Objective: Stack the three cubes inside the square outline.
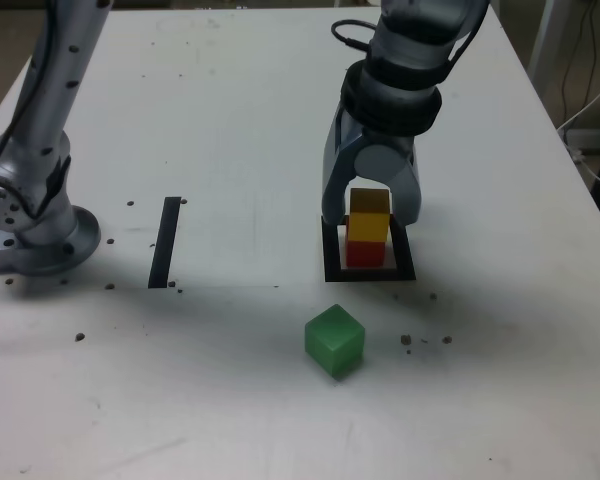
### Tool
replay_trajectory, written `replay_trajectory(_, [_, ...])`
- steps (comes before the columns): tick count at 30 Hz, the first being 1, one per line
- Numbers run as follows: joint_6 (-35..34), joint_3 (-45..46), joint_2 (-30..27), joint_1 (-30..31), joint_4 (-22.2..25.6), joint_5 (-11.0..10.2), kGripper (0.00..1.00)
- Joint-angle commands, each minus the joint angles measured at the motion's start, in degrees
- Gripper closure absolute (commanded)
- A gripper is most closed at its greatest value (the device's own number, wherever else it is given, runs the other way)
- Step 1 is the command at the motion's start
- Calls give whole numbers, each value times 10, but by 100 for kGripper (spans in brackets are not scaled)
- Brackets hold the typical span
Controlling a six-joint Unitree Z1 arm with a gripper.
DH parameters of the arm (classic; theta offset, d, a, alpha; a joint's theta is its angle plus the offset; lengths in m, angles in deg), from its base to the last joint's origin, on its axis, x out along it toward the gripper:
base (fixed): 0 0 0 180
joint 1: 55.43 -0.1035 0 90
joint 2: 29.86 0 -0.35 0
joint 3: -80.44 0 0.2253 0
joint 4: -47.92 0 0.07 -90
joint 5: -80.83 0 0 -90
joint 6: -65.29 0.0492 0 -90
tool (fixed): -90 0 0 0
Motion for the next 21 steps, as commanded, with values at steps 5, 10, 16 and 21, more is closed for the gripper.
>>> replay_trajectory(5, [1,4,-14,0,-2,-10,0])
replay_trajectory(10, [1,9,-43,9,-1,-21,0])
replay_trajectory(16, [-32,47,-119,31,-10,-13,0])
replay_trajectory(21, [-148,100,-187,81,-32,-6,0])
